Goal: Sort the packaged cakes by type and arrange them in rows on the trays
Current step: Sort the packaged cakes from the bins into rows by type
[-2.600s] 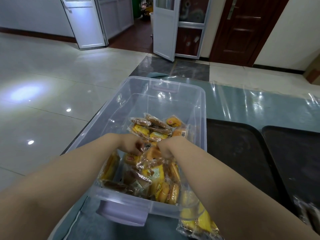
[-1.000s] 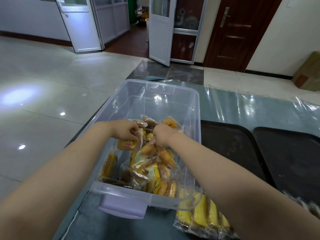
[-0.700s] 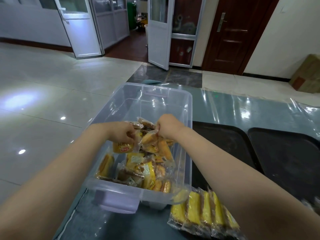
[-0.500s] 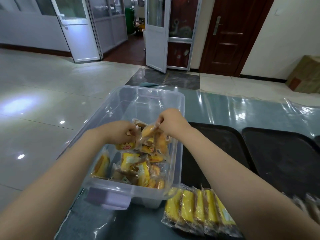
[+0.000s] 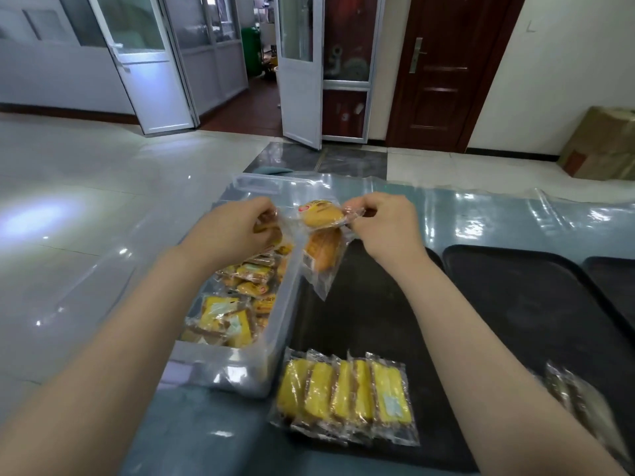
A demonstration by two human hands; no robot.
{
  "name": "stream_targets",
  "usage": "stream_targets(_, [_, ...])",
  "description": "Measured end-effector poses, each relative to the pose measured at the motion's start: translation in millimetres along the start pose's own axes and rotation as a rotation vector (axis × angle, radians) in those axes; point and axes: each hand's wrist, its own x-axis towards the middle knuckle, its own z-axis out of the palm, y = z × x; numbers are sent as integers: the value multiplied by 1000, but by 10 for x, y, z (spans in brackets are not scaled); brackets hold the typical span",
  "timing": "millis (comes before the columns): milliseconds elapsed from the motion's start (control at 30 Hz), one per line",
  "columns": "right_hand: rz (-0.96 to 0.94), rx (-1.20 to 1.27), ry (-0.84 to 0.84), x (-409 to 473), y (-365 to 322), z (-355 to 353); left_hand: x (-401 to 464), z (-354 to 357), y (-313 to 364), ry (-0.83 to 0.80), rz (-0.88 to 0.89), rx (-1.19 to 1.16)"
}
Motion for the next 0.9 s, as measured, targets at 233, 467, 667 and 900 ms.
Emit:
stream_targets(233, [90,-10,57,-221,483,-865,46,71,1000,19,58,-61])
stream_targets(467, [191,-15,79,-452,1133,-1531,30,740,1764,-65,23,-188])
stream_targets(667, [280,-120,-29,-672,1734,-1969,-221,1369,2302,-167,-93,-330])
stream_targets(900, [317,-216,-127,-925,2205,-2296,-549,1870,2731,-260,-295,-610])
